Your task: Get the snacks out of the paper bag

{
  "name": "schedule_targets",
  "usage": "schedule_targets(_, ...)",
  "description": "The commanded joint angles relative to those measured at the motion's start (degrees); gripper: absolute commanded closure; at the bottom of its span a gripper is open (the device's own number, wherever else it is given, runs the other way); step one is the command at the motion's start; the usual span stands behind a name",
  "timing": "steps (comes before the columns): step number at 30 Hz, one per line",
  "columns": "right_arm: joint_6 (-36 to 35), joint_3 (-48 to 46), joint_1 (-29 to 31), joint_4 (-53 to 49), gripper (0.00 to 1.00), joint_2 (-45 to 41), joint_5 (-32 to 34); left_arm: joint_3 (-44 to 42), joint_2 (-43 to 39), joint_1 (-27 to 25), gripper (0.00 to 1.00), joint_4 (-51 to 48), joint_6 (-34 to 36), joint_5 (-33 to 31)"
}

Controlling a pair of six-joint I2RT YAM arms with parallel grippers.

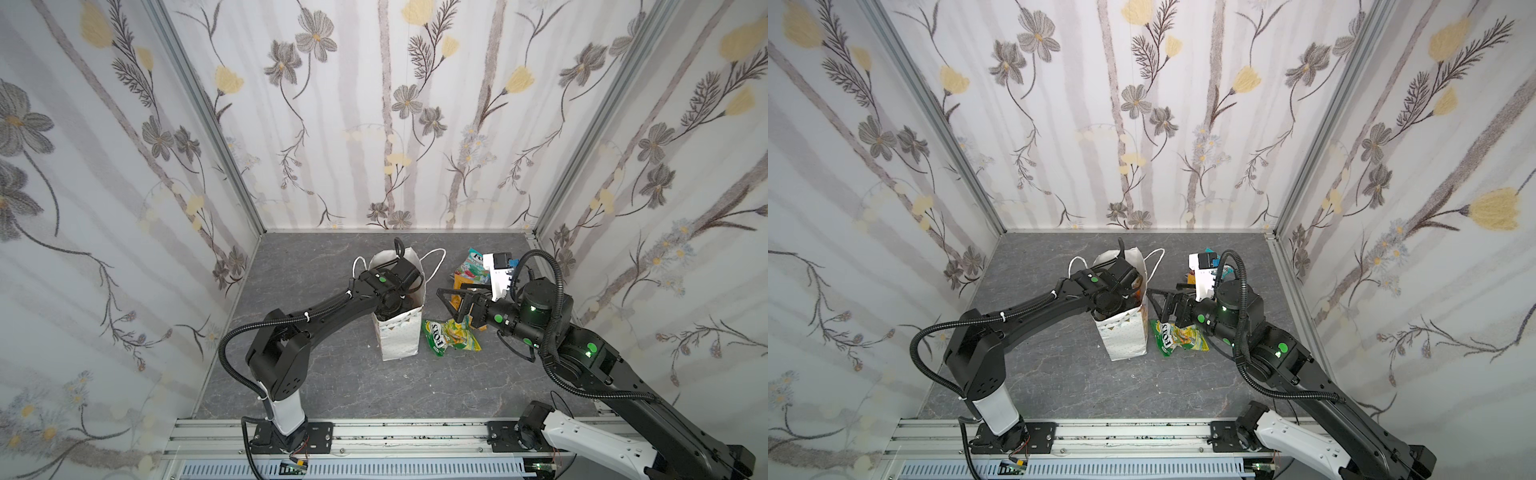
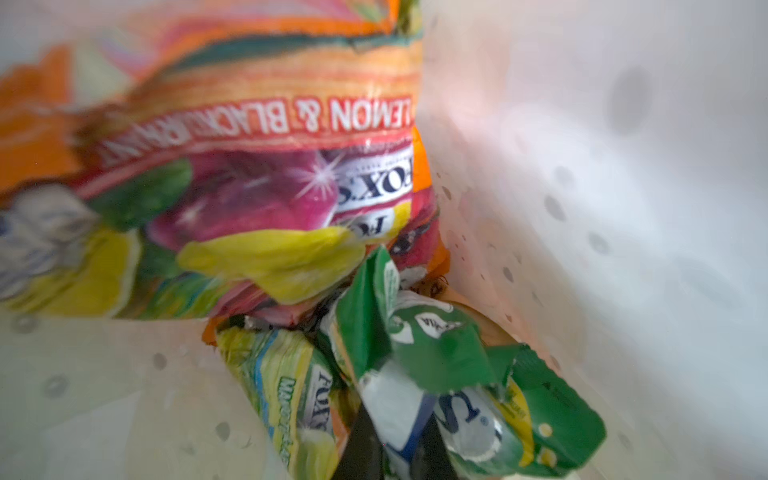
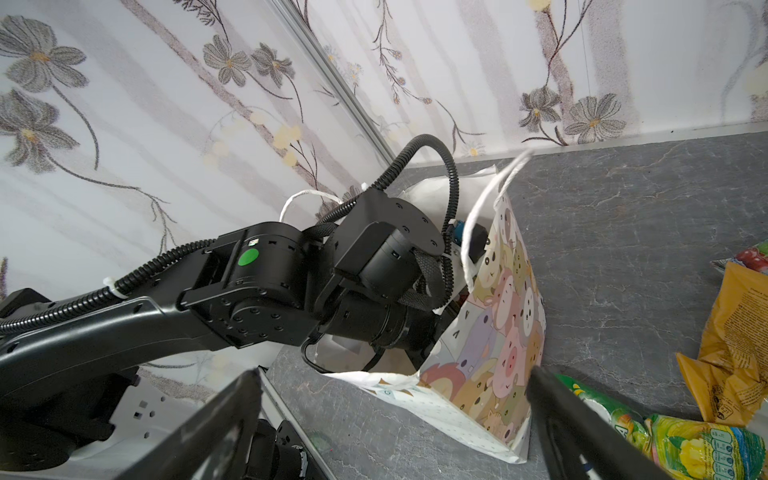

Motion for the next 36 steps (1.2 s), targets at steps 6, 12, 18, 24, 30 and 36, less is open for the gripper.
schedule_targets(6,0.63,-0.02,0.01,1.50,0.01,-0.17,0.09,3.89,-3.81,-0.07,1.00,-2.29,0.66,-1.58)
schedule_targets(12,0.60,-0.11,0.01,1.47,0.01,-0.35,0.24,6.53,-4.56,-0.06,1.00,-4.43,1.80,-3.51)
schedule_targets(18,0.60,-0.37,0.01,1.55,0.01,-0.53,0.34,10.60,-5.43,0.01,1.00,-5.69,2.90,-4.64)
schedule_targets(24,0.59,-0.54,0.01,1.42,0.01,-0.86,0.53,14.86,-5.38,-0.03,1.00,-7.20,4.09,-5.81)
schedule_targets(30,0.62,-0.72,0.01,1.22,0.01,-1.09,0.61,16.45,-5.72,-0.04,1.00,-7.65,4.36,-6.34)
schedule_targets(36,0.63,-0.56,0.01,1.37,0.01,-1.06,0.77,18.22,-6.81,0.01,1.00,-8.46,5.21,-7.50)
